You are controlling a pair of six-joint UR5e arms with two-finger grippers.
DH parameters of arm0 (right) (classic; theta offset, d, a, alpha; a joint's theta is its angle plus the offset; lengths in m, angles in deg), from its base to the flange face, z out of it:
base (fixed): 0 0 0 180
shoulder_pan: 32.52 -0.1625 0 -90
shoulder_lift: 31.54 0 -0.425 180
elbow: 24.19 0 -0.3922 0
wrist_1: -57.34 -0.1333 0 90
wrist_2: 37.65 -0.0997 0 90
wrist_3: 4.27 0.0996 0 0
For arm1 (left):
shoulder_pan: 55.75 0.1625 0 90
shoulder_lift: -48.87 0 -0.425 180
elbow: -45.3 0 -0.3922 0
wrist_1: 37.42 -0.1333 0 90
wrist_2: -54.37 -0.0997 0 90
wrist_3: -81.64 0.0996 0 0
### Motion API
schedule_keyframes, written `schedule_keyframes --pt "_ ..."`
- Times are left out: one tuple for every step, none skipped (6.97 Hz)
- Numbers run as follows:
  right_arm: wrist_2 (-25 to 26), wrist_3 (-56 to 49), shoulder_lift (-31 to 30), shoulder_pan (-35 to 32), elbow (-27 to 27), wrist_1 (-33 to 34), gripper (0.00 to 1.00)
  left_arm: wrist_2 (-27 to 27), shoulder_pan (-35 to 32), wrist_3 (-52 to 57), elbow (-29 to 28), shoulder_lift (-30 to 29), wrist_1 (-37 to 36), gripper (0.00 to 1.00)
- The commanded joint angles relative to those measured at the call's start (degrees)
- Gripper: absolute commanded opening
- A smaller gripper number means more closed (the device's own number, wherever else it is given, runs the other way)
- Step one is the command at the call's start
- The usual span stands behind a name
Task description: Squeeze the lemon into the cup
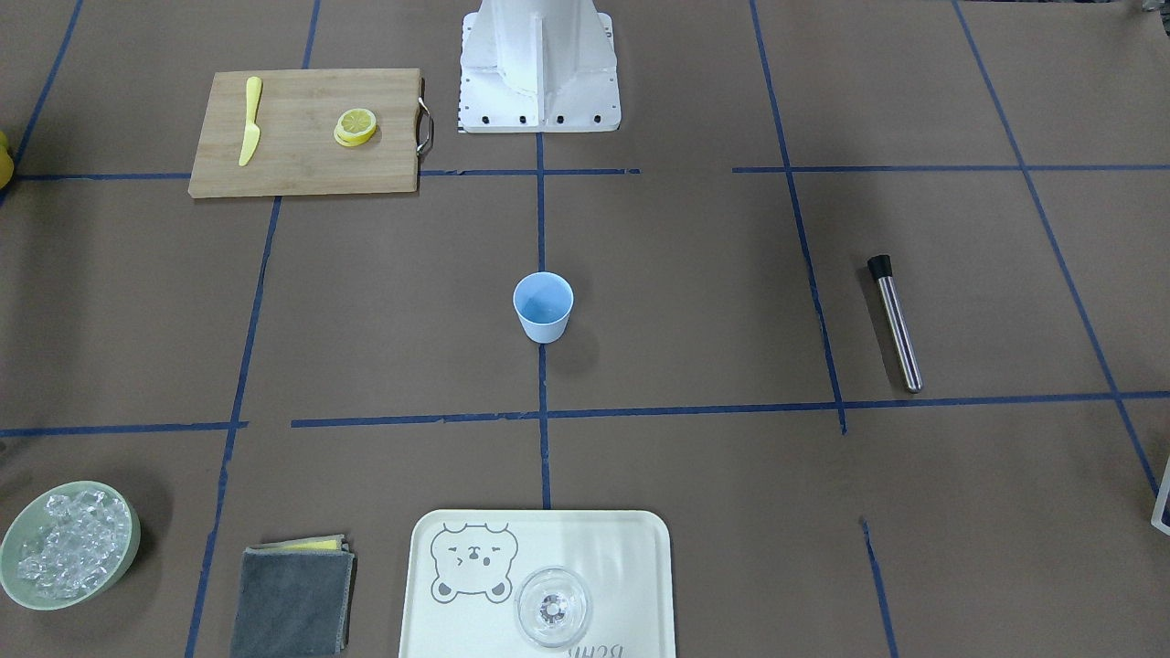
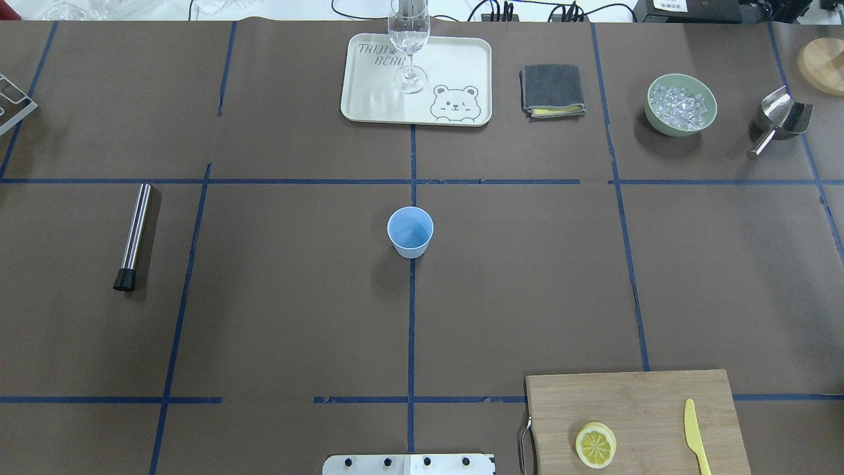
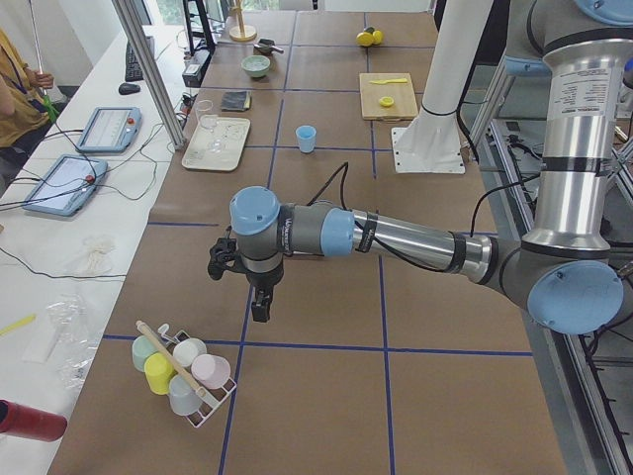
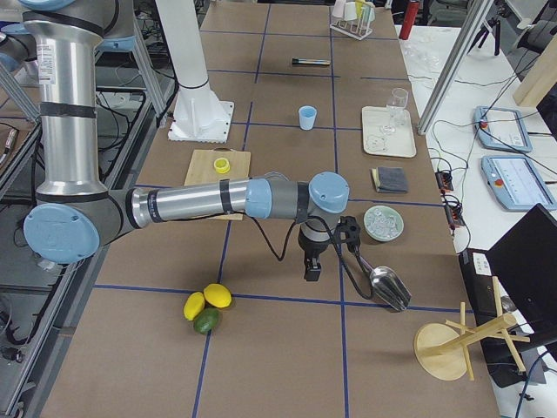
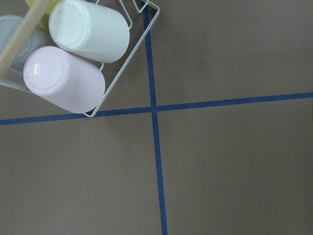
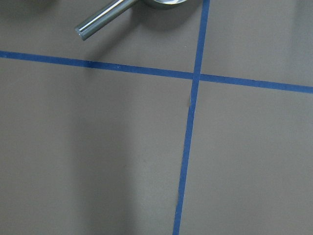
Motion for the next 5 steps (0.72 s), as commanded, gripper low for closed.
schedule_keyframes --pt "-0.25 0.38 -0.1 0.13 0.21 0.04 1.0 0.0 0.7 0.02 0.52 -0.28 0.1 1.0" --pt "-0.34 0.29 -0.1 0.13 0.22 0.04 1.0 0.0 0.79 -0.24 0.0 -0.37 0.8 1.0" --pt "-0.6 0.38 -0.02 0.13 0.13 0.04 1.0 -0.18 0.88 -0.07 0.26 -0.2 0.89 1.0" --pt "-1.3 0.46 0.07 0.04 0.13 0.04 1.0 -0.18 1.14 0.02 -0.18 -0.11 1.06 1.0" --pt "-1.22 0.12 -0.01 0.13 0.3 0.04 1.0 0.52 1.49 -0.68 0.51 -0.28 1.59 1.0"
